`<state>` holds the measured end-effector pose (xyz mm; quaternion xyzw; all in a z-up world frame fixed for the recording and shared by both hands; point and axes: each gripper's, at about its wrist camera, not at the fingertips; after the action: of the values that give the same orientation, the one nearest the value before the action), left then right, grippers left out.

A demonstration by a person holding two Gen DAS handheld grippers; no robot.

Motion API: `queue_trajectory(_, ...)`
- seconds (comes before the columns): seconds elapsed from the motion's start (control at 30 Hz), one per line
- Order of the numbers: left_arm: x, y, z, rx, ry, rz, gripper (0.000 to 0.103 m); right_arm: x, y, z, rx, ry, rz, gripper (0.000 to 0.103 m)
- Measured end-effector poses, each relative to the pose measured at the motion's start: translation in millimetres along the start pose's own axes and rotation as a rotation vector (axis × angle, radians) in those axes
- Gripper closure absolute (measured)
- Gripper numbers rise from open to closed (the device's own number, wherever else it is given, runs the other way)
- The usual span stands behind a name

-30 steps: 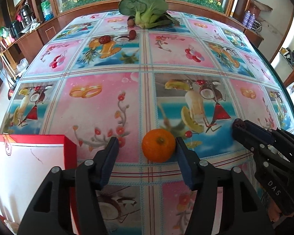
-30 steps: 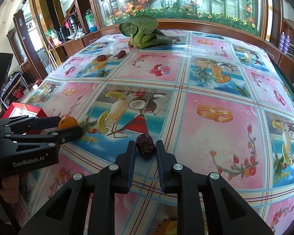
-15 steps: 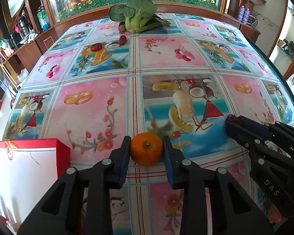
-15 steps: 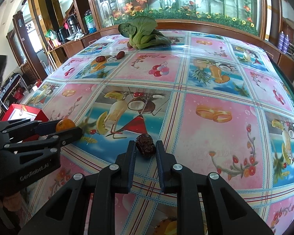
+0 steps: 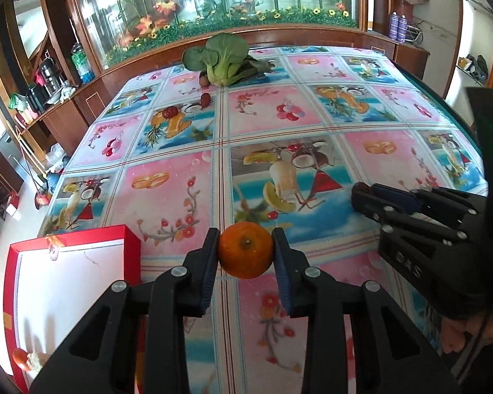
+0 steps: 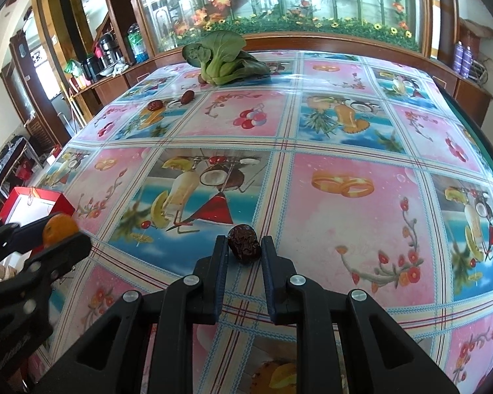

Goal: Organize fruits
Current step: 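Carry the mandarin and date over the tray with both tools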

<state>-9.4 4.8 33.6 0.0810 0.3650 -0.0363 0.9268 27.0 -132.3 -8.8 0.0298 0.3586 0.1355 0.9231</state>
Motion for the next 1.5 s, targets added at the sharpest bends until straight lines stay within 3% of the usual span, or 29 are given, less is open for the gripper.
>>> queue_trajectory(0.53,-51,15,-20,-0.026,-0.058,-0.009,0.069,-23,8,-15,0.056,-0.027,-0.027,0.084)
queue_trajectory(0.7,-65,28,-27,-0.05,-0.076,-0.008,0.069,-36,20,-19,0.073,-0.048,0.013,0.085)
queue_trajectory(1.03,-91,64,-40,-0.127,-0.114,0.009,0.069,-70,82,-10,-0.005,-0.149,0.122,0.084)
queue_trajectory(1.5,-122,140,-70,-0.257,-0.166,0.115,0.069,-74,177,-16,-0.173,-0.136,0.23,0.084)
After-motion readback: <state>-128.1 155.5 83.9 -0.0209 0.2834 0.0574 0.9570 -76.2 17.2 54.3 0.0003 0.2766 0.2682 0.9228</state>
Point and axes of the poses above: each gripper's, at about its wrist camera, not at the fingertips, and x roughly the way its jaws point, y to its left, z to its top, and after that the axes turned 8 degrees about -y, right-handed
